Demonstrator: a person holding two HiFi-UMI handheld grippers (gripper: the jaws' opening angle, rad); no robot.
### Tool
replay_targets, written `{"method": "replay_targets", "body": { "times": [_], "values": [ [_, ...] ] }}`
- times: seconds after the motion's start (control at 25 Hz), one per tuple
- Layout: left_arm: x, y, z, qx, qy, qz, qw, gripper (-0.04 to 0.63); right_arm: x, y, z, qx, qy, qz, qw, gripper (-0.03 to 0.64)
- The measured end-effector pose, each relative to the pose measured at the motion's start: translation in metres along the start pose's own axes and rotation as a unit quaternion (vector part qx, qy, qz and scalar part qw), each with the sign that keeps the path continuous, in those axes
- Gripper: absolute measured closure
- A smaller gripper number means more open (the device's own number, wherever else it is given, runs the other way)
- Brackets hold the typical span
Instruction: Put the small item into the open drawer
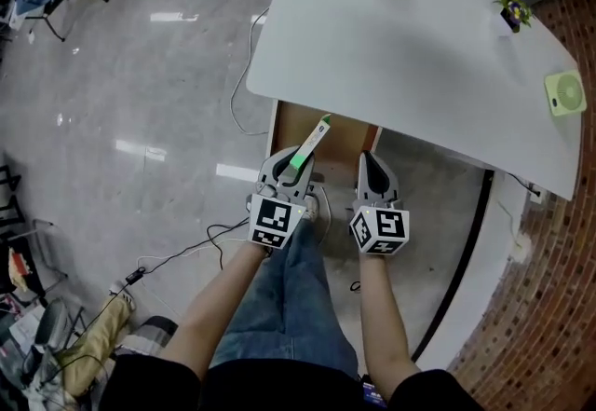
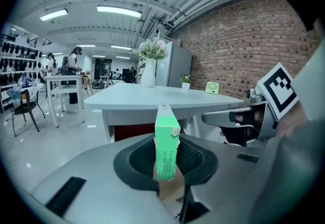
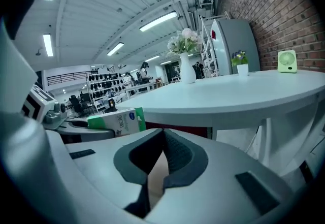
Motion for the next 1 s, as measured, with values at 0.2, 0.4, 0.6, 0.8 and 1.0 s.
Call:
{"method": "replay_targets", "body": {
  "times": [0.2, 0.4, 0.6, 0.8, 1.0],
  "values": [
    [0.0, 0.049, 0.021, -0.023, 0.002, -0.01, 0.9997, 0.509, 0.002, 0.043, 0.021, -0.02, -0.017, -0.007, 1.0, 0.615],
    [-0.004, 0.08, 0.044, -0.04, -0.005, -0.019, 0.999, 0.509, 0.01, 0.072, 0.038, -0.03, -0.021, -0.013, 0.999, 0.615],
    [-0.013, 0.105, 0.072, -0.07, -0.025, -0.038, 0.9965, 0.509, 0.017, 0.091, 0.058, -0.043, -0.017, -0.016, 0.999, 0.615],
    [-0.021, 0.122, 0.091, -0.111, -0.042, -0.045, 0.992, 0.508, 0.02, 0.103, 0.075, -0.055, -0.014, -0.018, 0.998, 0.615],
    [-0.027, 0.141, 0.103, -0.153, -0.05, -0.051, 0.9857, 0.505, 0.024, 0.112, 0.08, -0.062, -0.003, -0.007, 0.998, 0.615]
  ]
}}
Point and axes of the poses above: the fingertips, and each gripper's own axes: z forward along the fingers, x to its right, y out of its underside, the point moved 5 cm from there along -z, backward along the fingers, and after that the axes turned 11 degrees about x, right-handed, at the moved point
